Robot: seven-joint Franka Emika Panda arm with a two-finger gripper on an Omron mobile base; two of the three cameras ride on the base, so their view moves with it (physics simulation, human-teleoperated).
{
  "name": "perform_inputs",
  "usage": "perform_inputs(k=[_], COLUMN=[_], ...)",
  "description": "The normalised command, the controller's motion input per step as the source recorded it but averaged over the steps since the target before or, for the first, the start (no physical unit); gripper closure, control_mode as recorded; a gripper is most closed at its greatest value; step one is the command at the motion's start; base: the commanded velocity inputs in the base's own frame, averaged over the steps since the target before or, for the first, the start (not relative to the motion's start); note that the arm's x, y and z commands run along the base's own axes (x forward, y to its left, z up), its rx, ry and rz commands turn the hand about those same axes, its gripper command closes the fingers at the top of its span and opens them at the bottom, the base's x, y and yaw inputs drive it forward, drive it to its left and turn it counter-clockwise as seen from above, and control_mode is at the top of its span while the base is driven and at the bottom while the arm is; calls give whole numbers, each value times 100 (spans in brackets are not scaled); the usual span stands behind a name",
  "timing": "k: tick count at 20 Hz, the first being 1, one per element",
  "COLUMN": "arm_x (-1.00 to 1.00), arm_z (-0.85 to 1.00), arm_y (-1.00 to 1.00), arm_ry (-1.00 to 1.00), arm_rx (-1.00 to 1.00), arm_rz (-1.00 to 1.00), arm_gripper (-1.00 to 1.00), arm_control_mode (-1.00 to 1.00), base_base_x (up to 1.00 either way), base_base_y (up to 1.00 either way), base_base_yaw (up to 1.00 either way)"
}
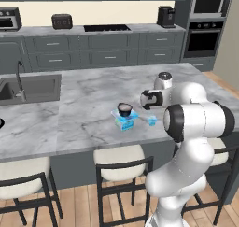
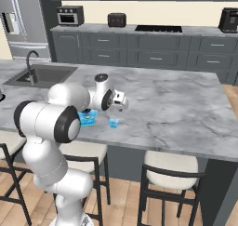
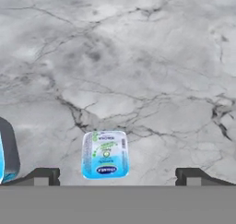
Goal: Stack the yogurt containers by placing the smaller containers on top of the larger containers.
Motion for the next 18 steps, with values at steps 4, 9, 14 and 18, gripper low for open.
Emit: perform_inputs(k=[4,9,14,18], arm_x=[0,0,0,0], arm_z=[-24,-13,-4,-23], arm_y=[0,0,0,0], arm_ry=[10,2,0,0], arm_rx=[9,8,0,0], arm_rz=[0,0,0,0], arm_gripper=[-100,-100,-100,-100], arm_control_mode=[-100,-100,-100,-100], base_base_x=[0,0,0,0], base_base_y=[0,0,0,0], base_base_yaw=[0,0,0,0])
